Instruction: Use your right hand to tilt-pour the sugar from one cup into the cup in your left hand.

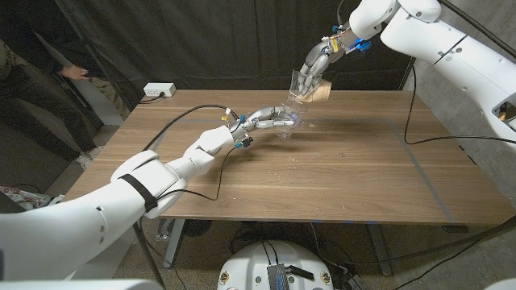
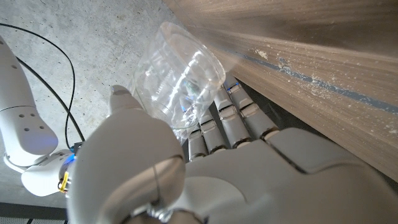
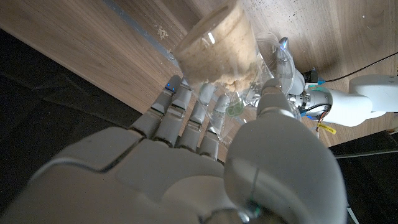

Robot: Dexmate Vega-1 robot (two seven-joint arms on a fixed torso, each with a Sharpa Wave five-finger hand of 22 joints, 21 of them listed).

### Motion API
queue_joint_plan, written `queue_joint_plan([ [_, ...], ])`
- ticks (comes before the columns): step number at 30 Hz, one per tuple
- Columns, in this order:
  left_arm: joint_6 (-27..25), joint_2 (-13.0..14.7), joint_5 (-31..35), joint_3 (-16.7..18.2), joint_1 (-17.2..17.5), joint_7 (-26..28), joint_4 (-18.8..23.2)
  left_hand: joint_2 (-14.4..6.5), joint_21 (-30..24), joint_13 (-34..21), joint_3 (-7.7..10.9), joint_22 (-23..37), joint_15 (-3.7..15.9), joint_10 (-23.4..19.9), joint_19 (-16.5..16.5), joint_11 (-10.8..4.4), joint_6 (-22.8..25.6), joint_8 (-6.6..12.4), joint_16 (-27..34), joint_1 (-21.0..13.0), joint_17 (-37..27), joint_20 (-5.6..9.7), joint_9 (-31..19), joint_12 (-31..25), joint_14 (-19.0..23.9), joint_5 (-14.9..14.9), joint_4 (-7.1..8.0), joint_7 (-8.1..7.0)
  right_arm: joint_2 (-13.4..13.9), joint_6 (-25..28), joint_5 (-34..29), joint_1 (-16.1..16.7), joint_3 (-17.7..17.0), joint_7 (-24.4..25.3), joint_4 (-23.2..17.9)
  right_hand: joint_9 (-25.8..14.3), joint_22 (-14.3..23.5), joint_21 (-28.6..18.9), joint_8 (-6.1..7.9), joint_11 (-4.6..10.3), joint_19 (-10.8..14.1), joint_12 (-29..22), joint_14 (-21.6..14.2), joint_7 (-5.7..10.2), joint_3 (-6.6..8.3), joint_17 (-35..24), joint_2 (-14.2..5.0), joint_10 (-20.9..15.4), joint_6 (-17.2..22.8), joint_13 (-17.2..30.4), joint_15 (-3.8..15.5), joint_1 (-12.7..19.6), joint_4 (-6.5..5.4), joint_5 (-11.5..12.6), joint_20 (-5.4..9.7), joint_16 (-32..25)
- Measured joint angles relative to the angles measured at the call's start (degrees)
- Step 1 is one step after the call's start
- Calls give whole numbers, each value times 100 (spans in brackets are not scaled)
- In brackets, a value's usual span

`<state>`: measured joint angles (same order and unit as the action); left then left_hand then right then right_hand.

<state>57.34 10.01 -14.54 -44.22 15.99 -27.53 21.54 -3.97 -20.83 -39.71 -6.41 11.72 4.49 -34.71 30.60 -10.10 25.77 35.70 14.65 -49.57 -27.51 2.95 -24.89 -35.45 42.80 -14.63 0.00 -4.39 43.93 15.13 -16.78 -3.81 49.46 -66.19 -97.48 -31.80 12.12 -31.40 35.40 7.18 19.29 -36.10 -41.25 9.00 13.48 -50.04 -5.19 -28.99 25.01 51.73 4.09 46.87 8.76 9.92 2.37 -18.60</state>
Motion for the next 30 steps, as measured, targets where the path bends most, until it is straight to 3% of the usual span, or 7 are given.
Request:
queue_joint_plan([
  [14, 235, 151, -58, 221, 221, 19, 14, -13, 0, 25, 0, 0, -10, 3, -1, -4, -31, 0, -68, 14, -27, 0, 20, -1, -97, 0, 0, 31, -119, 96, -101, -73, 139, -86, 9, 0, 0, 0, -1, 11, 0, 2, 0, -31, 24, -26, -3, -31, 31, 16, 0, -3, 23, 5, 0, 48],
  [30, 0, 180, 133, 127, 166, 360, -32, -15, 0, 77, -47, 0, -30, -5, -1, 71, -29, -1, -91, 10, -53, 0, 89, 10, -138, 1, 0, 93, -141, 287, -248, -135, 224, -205, -196, 0, 0, 0, -30, 30, 1, 2, 0, -51, 23, -52, -6, -52, 52, 16, 0, -6, 23, 4, 0, 48],
])
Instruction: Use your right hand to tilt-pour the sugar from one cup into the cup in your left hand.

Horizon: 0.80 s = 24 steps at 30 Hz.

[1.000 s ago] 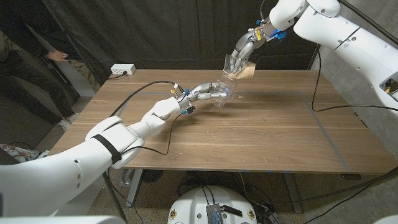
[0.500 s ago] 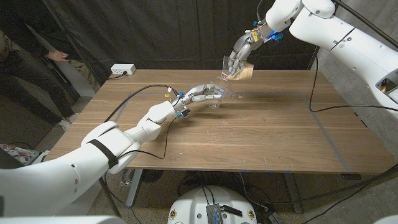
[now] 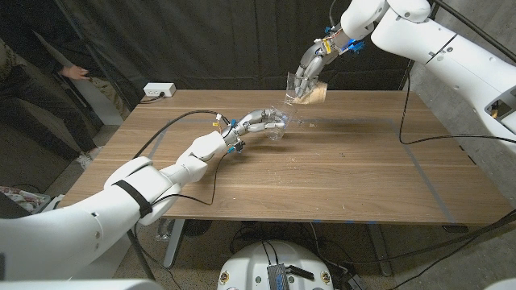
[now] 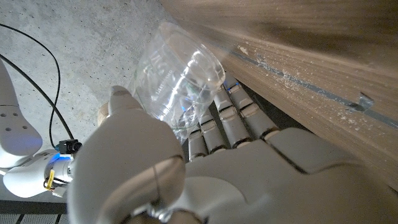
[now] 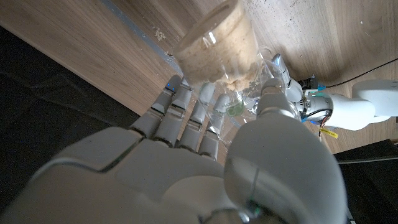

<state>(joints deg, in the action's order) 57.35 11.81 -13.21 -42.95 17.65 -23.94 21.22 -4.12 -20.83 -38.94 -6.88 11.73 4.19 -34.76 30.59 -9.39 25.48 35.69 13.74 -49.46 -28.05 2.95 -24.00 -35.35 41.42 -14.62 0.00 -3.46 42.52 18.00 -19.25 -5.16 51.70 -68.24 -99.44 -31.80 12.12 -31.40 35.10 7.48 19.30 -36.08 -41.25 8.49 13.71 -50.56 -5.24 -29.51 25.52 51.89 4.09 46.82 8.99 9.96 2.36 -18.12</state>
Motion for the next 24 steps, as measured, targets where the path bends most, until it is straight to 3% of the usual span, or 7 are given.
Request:
queue_joint_plan([
  [10, -129, -32, 30, -113, -103, 62, -19, -31, 0, 1, 0, 0, 0, 1, 0, 1, 0, -1, -43, -31, 0, 0, 37, 10, 0, 0, 0, -1, 26, 148, -77, 0, 7, -41, -102, 0, 0, 0, -33, -25, 0, 26, 0, -21, 24, 0, 0, -38, 21, -17, 0, 0, 24, -2, 0, 0],
  [16, -163, -38, 9, -130, -129, 35, -24, -58, 28, 18, -17, 0, -44, 89, -31, 15, -168, -27, -109, -56, 0, -12, 63, 62, -105, 1, 17, -19, 29, 168, -107, -1, 17, -42, -100, 0, -14, 0, -53, -57, 43, 28, -134, -143, 26, -50, 0, -209, 143, -103, 31, 0, 26, -4, 0, 0],
  [24, -197, -42, -49, -128, -140, -18, -27, -114, 28, 49, -17, 0, -44, 105, -44, 18, -176, -36, -110, -22, -26, 1, 90, 77, -121, 2, 17, -12, 18, 156, -149, -15, 46, -52, -46, 79, -14, 0, -65, -58, 43, 28, -175, -175, 41, -53, 0, -267, 175, -104, 51, 0, 41, -19, 0, 0],
])
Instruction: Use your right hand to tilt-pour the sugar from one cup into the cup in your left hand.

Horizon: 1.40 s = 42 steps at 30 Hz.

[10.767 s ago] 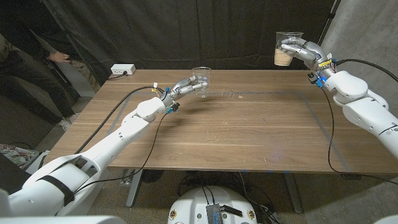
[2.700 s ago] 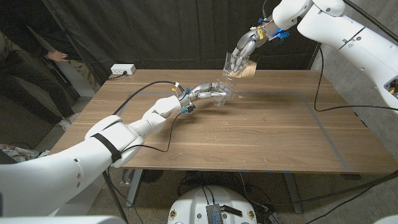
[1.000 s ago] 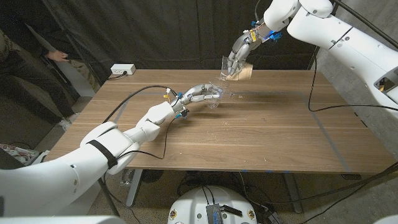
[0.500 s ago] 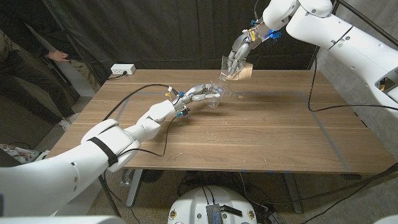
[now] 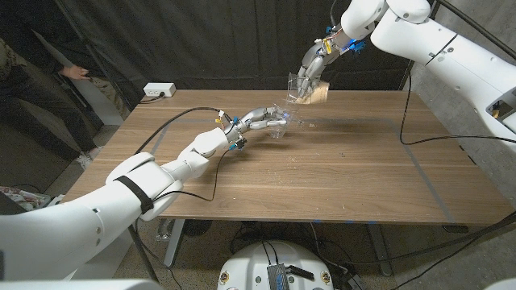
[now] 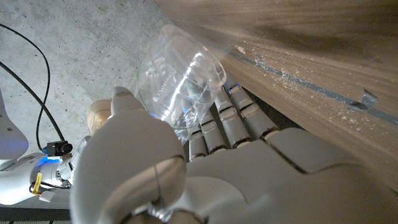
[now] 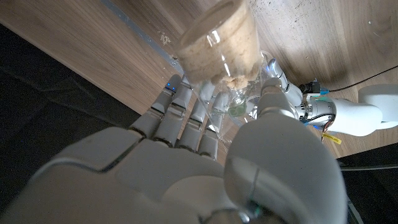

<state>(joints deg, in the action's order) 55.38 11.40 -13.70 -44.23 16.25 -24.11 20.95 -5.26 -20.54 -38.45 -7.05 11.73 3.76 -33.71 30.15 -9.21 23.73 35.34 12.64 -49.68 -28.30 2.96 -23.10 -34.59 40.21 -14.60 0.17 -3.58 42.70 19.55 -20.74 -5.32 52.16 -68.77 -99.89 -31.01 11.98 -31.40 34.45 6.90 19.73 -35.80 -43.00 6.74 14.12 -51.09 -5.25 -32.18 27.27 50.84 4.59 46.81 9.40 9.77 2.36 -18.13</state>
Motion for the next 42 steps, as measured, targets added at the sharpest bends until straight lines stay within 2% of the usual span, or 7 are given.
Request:
queue_joint_plan([
  [15, -15, -16, -62, 28, -1, -122, -4, -8, 22, 52, -23, 0, 23, 21, 1, 21, -20, 0, -45, -8, 0, 0, 53, 6, -22, 0, 23, 20, -38, -109, -64, -61, 64, -32, 140, 42, -27, 0, -29, -22, 63, 18, -63, -30, -1, 1, 0, -20, 30, -27, 23, 1, -1, 43, -1, 0],
  [25, -31, -57, -71, 48, -14, -202, -10, -23, 22, 36, -23, 0, 23, 1, 1, 3, -20, -1, -45, -22, 0, 0, 79, 6, 43, 3, 23, 20, -43, -360, -254, -75, 92, -82, 161, 40, -27, 0, -31, -43, 62, 18, -73, -30, 3, -8, 7, -39, 30, -19, 12, 7, 3, 42, -1, 0],
  [30, -45, -67, -67, 43, -32, -215, -11, -53, 22, 65, -23, 0, 2, 71, -16, 69, -82, -1, -78, -39, 0, -17, 106, 7, -63, 3, 23, 21, -55, -456, -337, -82, 105, -117, 161, 39, -26, 0, -8, -11, 62, 18, -123, -81, 15, -27, 31, -93, 81, -44, 22, 31, 15, 41, -1, 0],
  [31, -46, -71, -64, 31, -41, -215, -11, -107, 22, 76, -23, 0, 2, 72, -23, 70, -82, -6, -78, -29, 0, -24, 106, 7, -63, 3, 23, 21, -58, -512, -395, -84, 107, -143, 161, 42, -26, 0, -5, -11, 62, 18, -123, -81, 15, -27, 31, -93, 81, -47, 22, 31, 15, 41, -1, 0],
  [38, -58, -78, -44, 5, -68, -222, -12, -114, 22, 105, -39, 0, 21, 83, -30, 81, -98, -10, -100, -36, 6, -31, 132, 8, -81, 3, 7, 37, -92, -603, -519, -88, 111, -193, 170, 101, -26, 0, -5, -30, 62, 42, -123, -102, 15, -26, 46, -114, 102, -51, 22, 46, 15, 41, -1, 0],
  [42, -66, -79, -37, -5, -72, -235, -14, -143, 44, 171, -39, 0, -18, 204, -84, 101, -257, -66, -144, -67, 16, -21, 132, 72, -227, 43, 7, 49, -115, -644, -566, -89, 113, -228, 176, 125, -26, 0, -5, -12, 61, 43, -159, -121, 15, -26, 82, -134, 121, -51, 37, 82, 15, 39, -1, 0],
])
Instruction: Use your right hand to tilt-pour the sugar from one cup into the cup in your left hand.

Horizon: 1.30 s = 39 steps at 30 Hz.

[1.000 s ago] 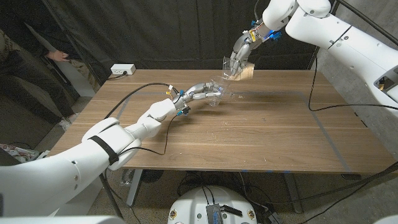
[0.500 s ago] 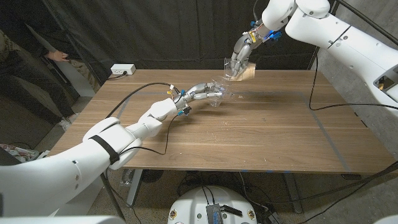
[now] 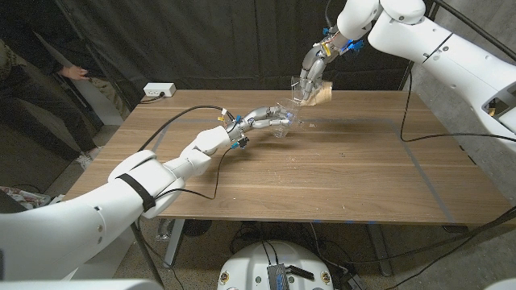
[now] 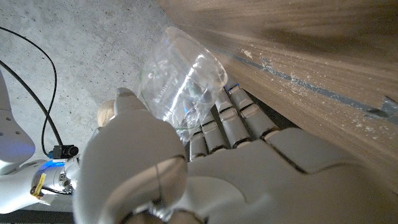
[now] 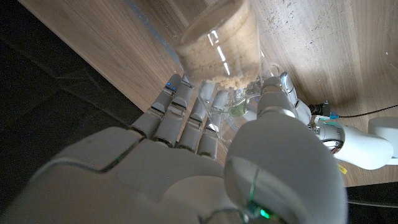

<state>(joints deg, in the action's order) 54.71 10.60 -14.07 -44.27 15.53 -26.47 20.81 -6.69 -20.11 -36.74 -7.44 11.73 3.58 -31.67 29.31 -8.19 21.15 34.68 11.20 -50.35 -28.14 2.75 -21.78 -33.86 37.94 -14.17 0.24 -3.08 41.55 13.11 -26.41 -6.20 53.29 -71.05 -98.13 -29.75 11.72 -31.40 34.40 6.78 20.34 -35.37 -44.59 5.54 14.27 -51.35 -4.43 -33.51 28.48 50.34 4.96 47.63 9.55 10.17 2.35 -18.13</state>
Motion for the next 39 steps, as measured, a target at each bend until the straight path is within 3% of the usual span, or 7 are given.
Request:
queue_joint_plan([
  [14, 10, -15, -5, -14, -9, -121, -1, -74, 0, 79, 0, 0, -21, 182, -70, 75, -148, -1, -35, -78, 20, -9, -17, 84, -226, 0, 0, 19, -37, -115, -266, 6, 9, -84, -69, 38, 1, 0, -8, 20, 0, 0, -17, -32, -1, 1, 39, -39, 32, 0, 15, 40, -1, -20, 0, 0],
  [28, 70, -19, 0, -36, -9, -153, -2, -72, 0, 92, 0, 0, -1, 89, -69, 51, -27, 35, 33, -124, 26, -9, 0, -6, -37, 45, 0, 51, -44, -183, -563, 100, -5, -177, -244, 44, 1, 28, -29, 19, 0, 3, -38, -30, -1, 2, 52, -39, 31, 25, -3, 114, -1, 3, 0, 45],
  [34, 114, -17, 34, -54, -9, -132, -2, -110, 0, 169, -16, 0, -38, 394, -141, 121, -377, -86, -66, -162, 53, 0, -13, 102, -476, 45, -16, 55, -50, -219, -659, 139, -35, -200, -301, 43, 1, 28, -39, 61, -1, 23, -38, -41, 17, 7, 52, -82, 61, 3, -3, 114, 17, 3, 0, 68],
  [39, 144, 1, 71, -80, -9, -95, -2, -90, 21, 217, -15, 0, -50, 461, -161, 132, -483, -121, -66, -275, 75, -20, -17, 128, -585, 45, -16, 58, -57, -257, -735, 170, -57, -204, -336, 86, 1, 48, -27, 62, -1, 24, -38, -61, 23, 16, 52, -101, 83, 3, -3, 114, 23, 26, 0, 85],
])
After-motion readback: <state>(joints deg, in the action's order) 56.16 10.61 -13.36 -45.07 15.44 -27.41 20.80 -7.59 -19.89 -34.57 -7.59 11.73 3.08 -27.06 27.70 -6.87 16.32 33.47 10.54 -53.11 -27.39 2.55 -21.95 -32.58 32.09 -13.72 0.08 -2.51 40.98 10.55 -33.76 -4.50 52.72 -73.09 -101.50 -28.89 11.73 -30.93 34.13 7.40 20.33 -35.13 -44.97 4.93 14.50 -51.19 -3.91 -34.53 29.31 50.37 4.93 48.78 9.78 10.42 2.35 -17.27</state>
